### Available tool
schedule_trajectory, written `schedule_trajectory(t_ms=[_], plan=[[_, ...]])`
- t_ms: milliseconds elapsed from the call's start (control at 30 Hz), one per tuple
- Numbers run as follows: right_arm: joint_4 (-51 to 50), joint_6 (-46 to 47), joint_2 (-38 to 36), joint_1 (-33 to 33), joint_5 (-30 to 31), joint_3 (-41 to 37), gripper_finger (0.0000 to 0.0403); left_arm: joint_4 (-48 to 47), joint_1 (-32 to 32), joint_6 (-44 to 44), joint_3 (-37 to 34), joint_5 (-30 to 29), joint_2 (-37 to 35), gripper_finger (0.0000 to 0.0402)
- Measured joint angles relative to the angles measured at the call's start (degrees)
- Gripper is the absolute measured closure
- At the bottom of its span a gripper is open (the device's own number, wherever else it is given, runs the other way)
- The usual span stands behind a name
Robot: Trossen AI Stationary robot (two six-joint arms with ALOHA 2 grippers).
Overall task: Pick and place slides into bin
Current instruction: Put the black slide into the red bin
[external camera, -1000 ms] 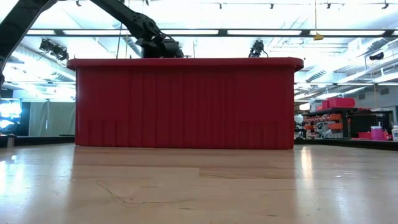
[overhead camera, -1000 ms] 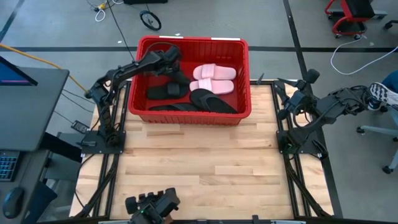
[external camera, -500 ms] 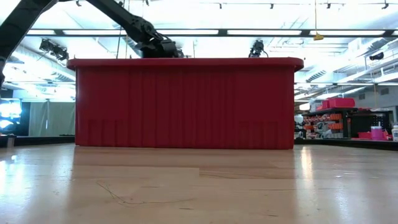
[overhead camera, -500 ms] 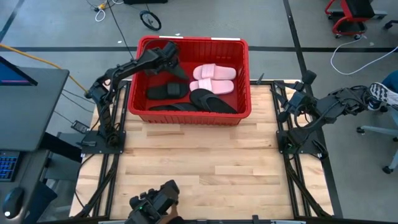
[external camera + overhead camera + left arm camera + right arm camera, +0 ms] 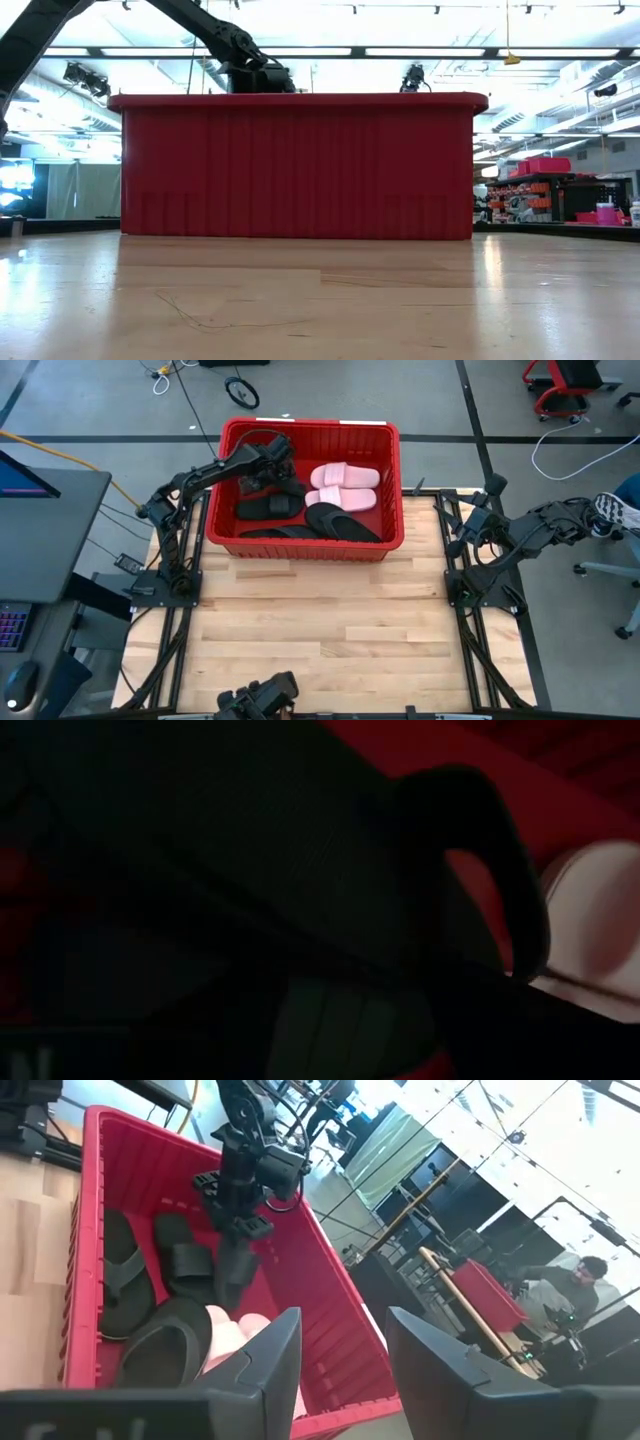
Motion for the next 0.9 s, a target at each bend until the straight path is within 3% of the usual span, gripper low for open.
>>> schedule_trajectory(t_ms=[300, 600, 700, 800, 900], plan=[[0.02, 2.96, 0.00, -0.01, -2.92, -0.01, 0.0249, -5.12, -1.60, 1.60, 0.02, 2.51, 0.00, 0.0181], [0.02, 4.56, 0.15, -0.02, -7.02, -0.01, 0.0249, 1.02, 8.66, 2.90, 0.00, 4.85, 0.19, 0.0178], [0.02, 4.14, 0.17, -0.01, -7.06, 0.00, 0.0249, 3.89, 10.94, 6.03, 0.02, 9.06, 0.74, 0.0189], [0.02, 4.39, 0.17, 0.00, -7.06, -0.01, 0.0249, 4.45, 11.58, 6.67, 0.02, 13.09, 0.72, 0.0201], [-0.17, 4.40, 0.17, -0.02, -7.06, -0.01, 0.0249, 4.90, 10.45, 10.82, 0.00, 12.92, 0.72, 0.0211]])
